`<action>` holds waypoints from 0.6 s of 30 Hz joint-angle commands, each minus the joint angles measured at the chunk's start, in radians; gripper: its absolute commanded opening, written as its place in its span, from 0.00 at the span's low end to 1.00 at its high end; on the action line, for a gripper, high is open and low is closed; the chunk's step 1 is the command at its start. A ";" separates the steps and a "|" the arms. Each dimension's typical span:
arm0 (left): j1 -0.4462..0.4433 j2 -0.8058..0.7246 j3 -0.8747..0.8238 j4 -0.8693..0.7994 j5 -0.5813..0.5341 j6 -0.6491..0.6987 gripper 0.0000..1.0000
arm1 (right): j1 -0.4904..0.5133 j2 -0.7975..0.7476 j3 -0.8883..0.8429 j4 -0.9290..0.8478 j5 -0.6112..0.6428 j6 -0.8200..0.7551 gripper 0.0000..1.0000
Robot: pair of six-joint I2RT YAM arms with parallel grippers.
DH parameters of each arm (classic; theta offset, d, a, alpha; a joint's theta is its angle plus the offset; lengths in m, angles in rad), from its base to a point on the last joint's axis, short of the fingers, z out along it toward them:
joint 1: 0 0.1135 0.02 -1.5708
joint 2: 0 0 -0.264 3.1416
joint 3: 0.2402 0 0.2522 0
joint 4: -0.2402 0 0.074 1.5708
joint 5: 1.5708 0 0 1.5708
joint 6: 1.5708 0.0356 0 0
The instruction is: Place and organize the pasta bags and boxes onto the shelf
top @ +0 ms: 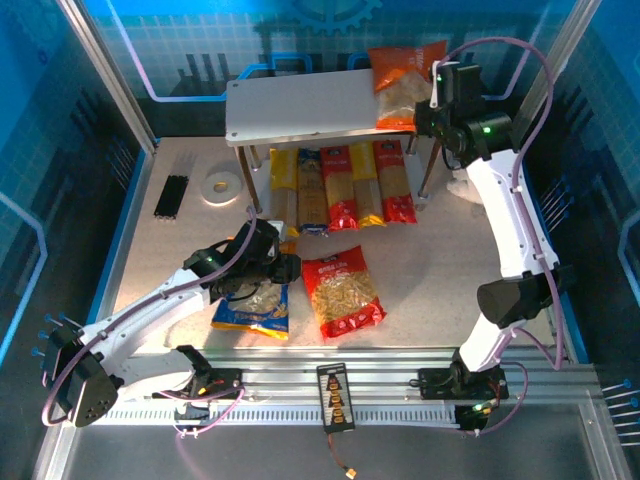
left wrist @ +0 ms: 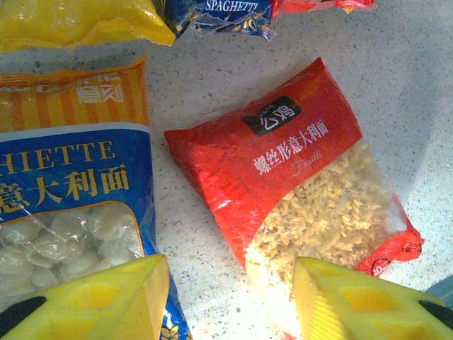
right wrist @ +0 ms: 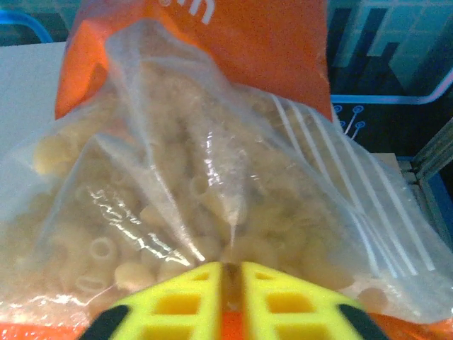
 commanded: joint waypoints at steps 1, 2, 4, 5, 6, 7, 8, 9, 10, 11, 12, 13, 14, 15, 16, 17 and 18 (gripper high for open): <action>0.006 -0.010 -0.018 -0.006 -0.010 -0.012 0.51 | -0.006 -0.090 -0.071 0.048 -0.080 0.004 0.32; 0.006 -0.012 -0.023 -0.005 -0.010 -0.012 0.51 | -0.006 -0.115 -0.091 0.077 -0.098 0.004 0.38; 0.006 -0.020 -0.040 0.004 -0.016 -0.019 0.51 | -0.006 -0.174 -0.131 0.139 -0.128 0.004 0.47; 0.006 -0.026 -0.050 0.011 -0.017 -0.022 0.52 | -0.004 -0.196 -0.139 0.153 -0.131 0.003 0.48; 0.006 -0.034 -0.064 0.022 -0.017 -0.027 0.53 | -0.003 -0.220 -0.139 0.161 -0.130 0.000 0.49; 0.006 -0.042 -0.077 0.030 -0.020 -0.031 0.54 | 0.000 -0.243 -0.137 0.160 -0.128 -0.002 0.50; 0.004 -0.048 -0.087 0.036 -0.021 -0.037 0.54 | 0.005 -0.261 -0.134 0.154 -0.128 -0.006 0.52; 0.003 -0.054 -0.099 0.042 -0.023 -0.042 0.54 | 0.015 -0.284 -0.130 0.138 -0.131 -0.009 0.53; 0.000 -0.060 -0.110 0.046 -0.029 -0.046 0.54 | 0.030 -0.307 -0.133 0.114 -0.131 -0.009 0.54; -0.004 -0.064 -0.120 0.049 -0.037 -0.051 0.54 | 0.052 -0.328 -0.144 0.091 -0.129 -0.011 0.56; -0.010 -0.070 -0.130 0.051 -0.047 -0.058 0.54 | 0.084 -0.358 -0.173 0.067 -0.118 -0.010 0.57; -0.015 -0.072 -0.139 0.051 -0.058 -0.063 0.54 | 0.120 -0.394 -0.218 0.048 -0.099 -0.006 0.58; -0.020 -0.076 -0.146 0.050 -0.069 -0.070 0.54 | 0.164 -0.430 -0.280 0.041 -0.073 0.000 0.59; -0.026 -0.080 -0.155 0.048 -0.081 -0.077 0.55 | 0.218 -0.476 -0.365 0.042 -0.042 0.016 0.60; -0.029 -0.084 -0.161 0.046 -0.093 -0.086 0.55 | 0.272 -0.526 -0.457 0.046 -0.018 0.036 0.62; -0.032 -0.088 -0.166 0.045 -0.101 -0.093 0.55 | 0.324 -0.566 -0.547 0.051 0.006 0.061 0.64; -0.036 -0.092 -0.172 0.043 -0.111 -0.099 0.55 | 0.379 -0.612 -0.645 0.053 0.029 0.104 0.65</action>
